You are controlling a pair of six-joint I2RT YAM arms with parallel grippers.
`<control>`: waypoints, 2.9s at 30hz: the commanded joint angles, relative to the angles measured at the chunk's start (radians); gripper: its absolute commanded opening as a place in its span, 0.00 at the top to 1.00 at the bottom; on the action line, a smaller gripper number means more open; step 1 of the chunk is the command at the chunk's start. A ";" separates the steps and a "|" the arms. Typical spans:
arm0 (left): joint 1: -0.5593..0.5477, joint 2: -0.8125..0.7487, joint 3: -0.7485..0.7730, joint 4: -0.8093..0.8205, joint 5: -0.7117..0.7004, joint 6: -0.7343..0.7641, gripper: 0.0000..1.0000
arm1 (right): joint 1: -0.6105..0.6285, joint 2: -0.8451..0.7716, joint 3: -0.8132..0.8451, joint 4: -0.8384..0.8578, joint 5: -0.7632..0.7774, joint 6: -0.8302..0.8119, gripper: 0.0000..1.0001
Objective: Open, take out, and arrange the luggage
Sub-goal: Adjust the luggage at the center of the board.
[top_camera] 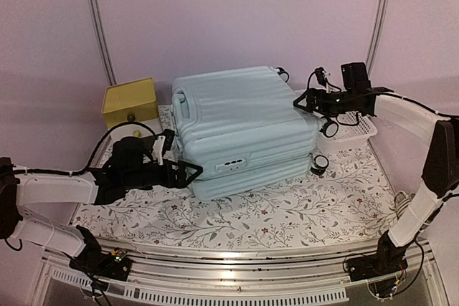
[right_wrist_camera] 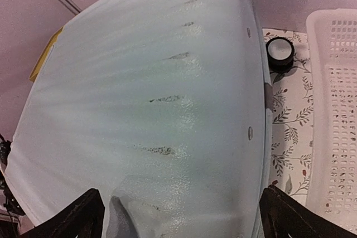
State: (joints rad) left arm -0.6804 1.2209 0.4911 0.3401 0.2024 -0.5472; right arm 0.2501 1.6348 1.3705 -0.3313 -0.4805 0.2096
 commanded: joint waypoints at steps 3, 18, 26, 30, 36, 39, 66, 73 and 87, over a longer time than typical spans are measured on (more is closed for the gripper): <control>0.110 0.083 0.063 0.047 0.012 -0.045 0.02 | 0.047 0.051 0.025 -0.076 -0.172 -0.036 0.01; 0.356 0.197 0.295 -0.090 0.118 0.042 0.02 | 0.190 -0.275 -0.266 -0.068 -0.174 -0.023 0.03; 0.355 -0.075 0.137 -0.176 0.022 -0.001 0.02 | 0.181 -0.352 -0.236 -0.063 0.203 0.010 0.02; 0.351 -0.256 0.005 -0.166 0.057 -0.079 0.02 | 0.177 -0.345 -0.199 -0.082 0.383 -0.017 0.02; 0.251 -0.329 -0.142 -0.002 0.119 -0.214 0.02 | 0.176 -0.284 -0.114 -0.141 0.645 -0.039 0.11; 0.190 -0.273 -0.134 0.054 0.100 -0.215 0.02 | 0.175 -0.246 -0.094 -0.148 0.642 -0.072 0.17; 0.347 0.367 0.412 -0.004 0.158 -0.079 0.02 | 0.339 -0.168 -0.128 -0.216 0.078 -0.291 0.51; 0.360 0.400 0.498 -0.017 0.201 -0.013 0.02 | 0.391 -0.159 -0.117 -0.160 0.126 -0.230 0.50; 0.305 0.052 0.236 -0.109 0.140 0.011 0.02 | 0.371 -0.228 -0.071 -0.288 0.300 -0.340 0.02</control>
State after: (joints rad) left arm -0.3492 1.3327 0.7975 0.2321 0.3660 -0.5415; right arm 0.6308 1.3693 1.2392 -0.5182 -0.2413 -0.0742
